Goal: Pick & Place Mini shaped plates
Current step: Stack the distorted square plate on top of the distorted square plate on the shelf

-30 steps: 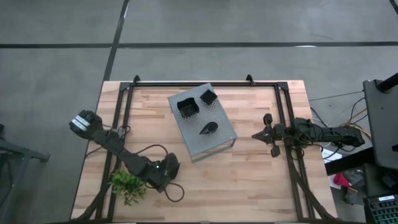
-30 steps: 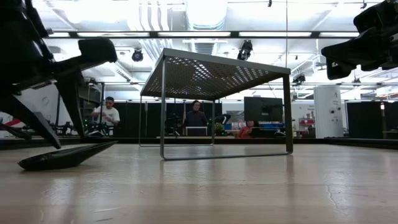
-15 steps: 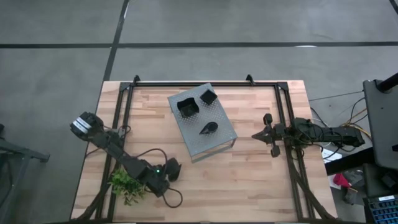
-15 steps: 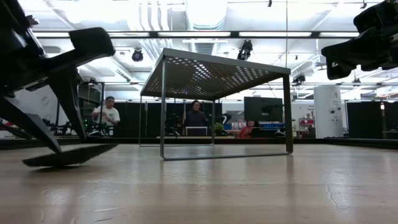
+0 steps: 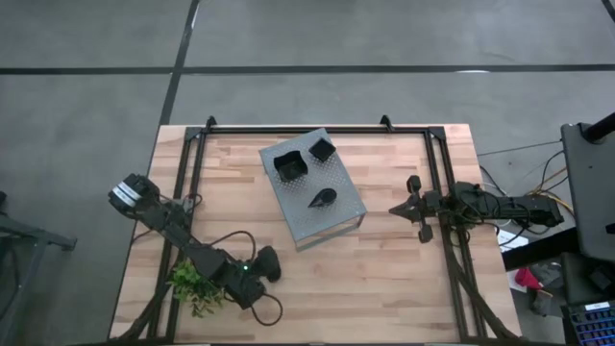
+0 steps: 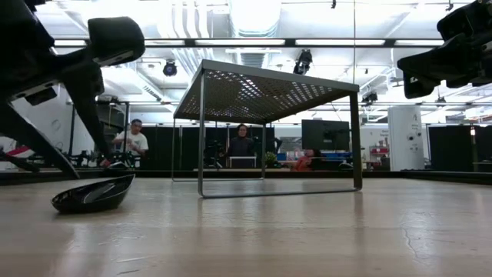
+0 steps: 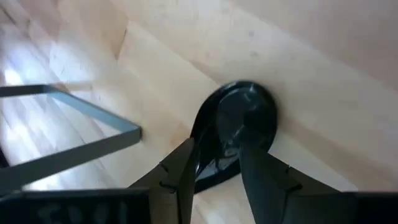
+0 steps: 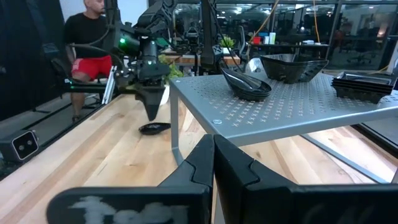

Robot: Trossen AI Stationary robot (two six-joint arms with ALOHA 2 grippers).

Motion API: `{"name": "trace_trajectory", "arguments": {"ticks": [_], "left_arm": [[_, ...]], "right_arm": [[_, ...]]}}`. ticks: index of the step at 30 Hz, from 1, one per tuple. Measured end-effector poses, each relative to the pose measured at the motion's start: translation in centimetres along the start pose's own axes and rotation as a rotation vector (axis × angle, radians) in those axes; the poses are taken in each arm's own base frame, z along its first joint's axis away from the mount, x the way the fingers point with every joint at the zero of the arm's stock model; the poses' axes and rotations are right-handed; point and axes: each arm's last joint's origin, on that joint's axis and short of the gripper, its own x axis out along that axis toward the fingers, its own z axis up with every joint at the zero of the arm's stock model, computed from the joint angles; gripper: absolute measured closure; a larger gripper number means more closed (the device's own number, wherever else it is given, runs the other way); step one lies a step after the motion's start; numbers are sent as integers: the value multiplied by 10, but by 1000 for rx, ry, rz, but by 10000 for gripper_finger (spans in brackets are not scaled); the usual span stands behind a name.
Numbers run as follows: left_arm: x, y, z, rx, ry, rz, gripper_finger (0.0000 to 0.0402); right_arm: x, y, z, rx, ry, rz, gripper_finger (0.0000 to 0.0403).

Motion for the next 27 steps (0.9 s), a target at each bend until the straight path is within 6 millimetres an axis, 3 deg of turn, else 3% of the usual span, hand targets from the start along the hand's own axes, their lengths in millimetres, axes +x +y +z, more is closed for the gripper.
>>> {"name": "trace_trajectory", "arguments": {"ticks": [14,27], "left_arm": [[-9,-6,7,-41,5,-3,303],[-2,-17,-6,7,39,-36,307]], "right_arm": [[0,0,0,0,0,0,394],[0,0,0,0,0,0,394]]}}
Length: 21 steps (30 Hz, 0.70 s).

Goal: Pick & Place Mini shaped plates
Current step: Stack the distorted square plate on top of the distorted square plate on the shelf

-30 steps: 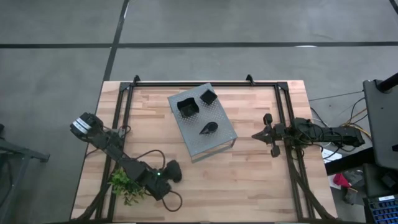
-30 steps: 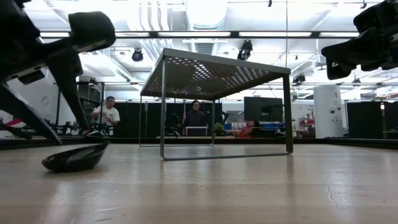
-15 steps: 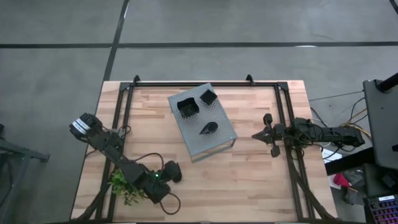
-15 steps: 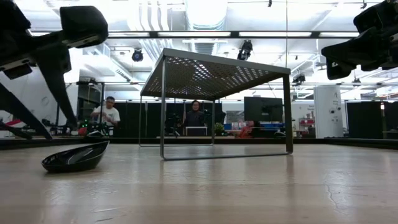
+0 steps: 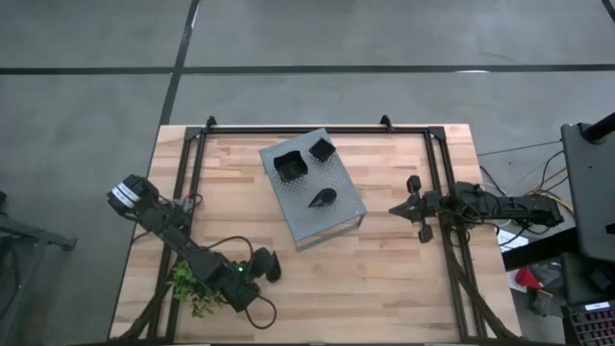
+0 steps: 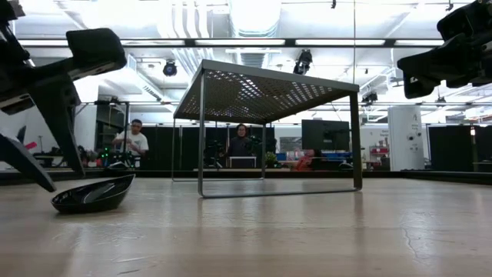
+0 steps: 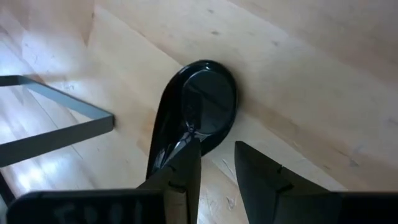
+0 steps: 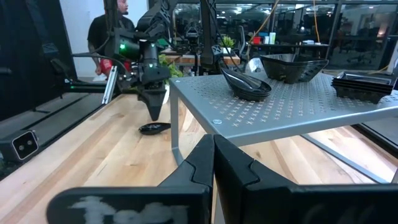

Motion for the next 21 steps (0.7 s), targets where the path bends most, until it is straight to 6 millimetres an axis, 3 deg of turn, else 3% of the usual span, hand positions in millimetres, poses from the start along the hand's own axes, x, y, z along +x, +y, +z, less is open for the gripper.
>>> {"name": "trace_trajectory", "arguments": {"ticks": [16,21], "left_arm": [[11,-2,-9,26,-22,13,308],[12,0,-7,7,-46,26,329]], "right_arm": [[0,0,0,0,0,0,394],[0,0,0,0,0,0,394]]}}
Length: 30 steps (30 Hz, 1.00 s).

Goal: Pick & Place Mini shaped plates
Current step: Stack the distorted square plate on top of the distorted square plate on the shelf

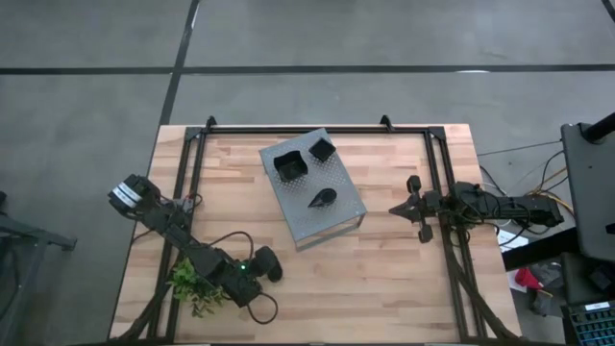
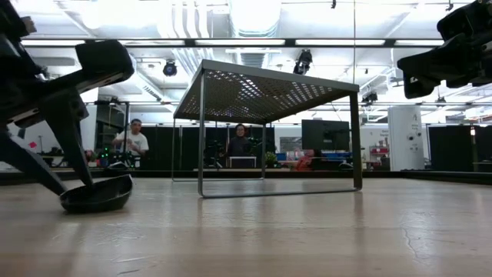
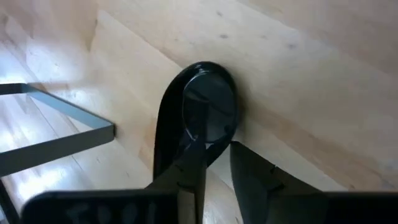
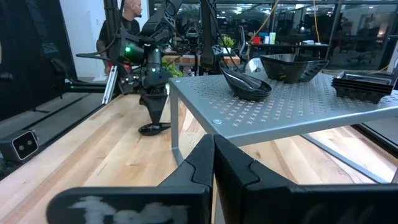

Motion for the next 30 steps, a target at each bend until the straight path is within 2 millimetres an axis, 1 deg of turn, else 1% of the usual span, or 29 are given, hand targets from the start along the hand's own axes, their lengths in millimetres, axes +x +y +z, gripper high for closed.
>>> {"name": "trace_trajectory", "arguments": {"ticks": [6,8,15,21,25,30], "left_arm": [[1,3,2,-54,-22,14,386],[1,3,3,-85,-29,17,397],[-1,12,12,-313,-106,48,401],[-9,24,25,-532,-149,52,401],[-18,37,37,-608,-190,88,401],[-30,53,42,-610,-134,254,401]], "right_arm": [[0,0,0,0,0,0,394],[0,0,0,0,0,0,394],[0,0,0,0,0,0,394],[0,0,0,0,0,0,394],[0,0,0,0,0,0,394],[0,0,0,0,0,0,394]]}}
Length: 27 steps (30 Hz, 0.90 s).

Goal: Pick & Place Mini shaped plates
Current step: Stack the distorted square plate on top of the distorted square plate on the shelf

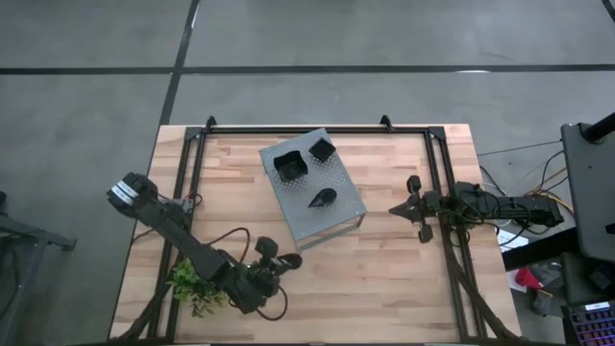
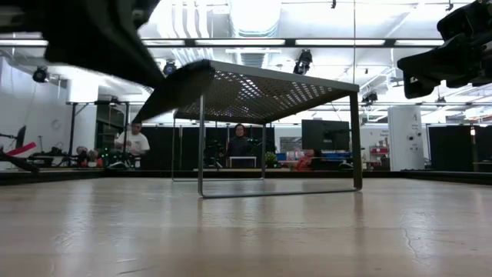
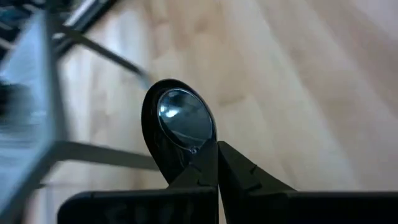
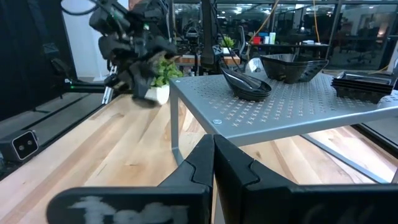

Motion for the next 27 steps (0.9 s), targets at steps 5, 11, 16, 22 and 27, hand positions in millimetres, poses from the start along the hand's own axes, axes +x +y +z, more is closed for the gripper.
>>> {"name": "trace_trajectory", "arguments": {"ticks": [5,11,16,22,27], "left_arm": [[-8,17,19,-124,-44,79,401],[-15,53,54,-397,-107,123,401],[-19,100,73,-562,-37,164,401],[-21,166,86,-681,6,184,401],[-14,214,81,-777,9,144,401]], "right_arm": [[0,0,0,0,0,0,394],[0,0,0,0,0,0,394],[0,0,0,0,0,0,394],[0,0,0,0,0,0,394],[0,0,0,0,0,0,394]]}}
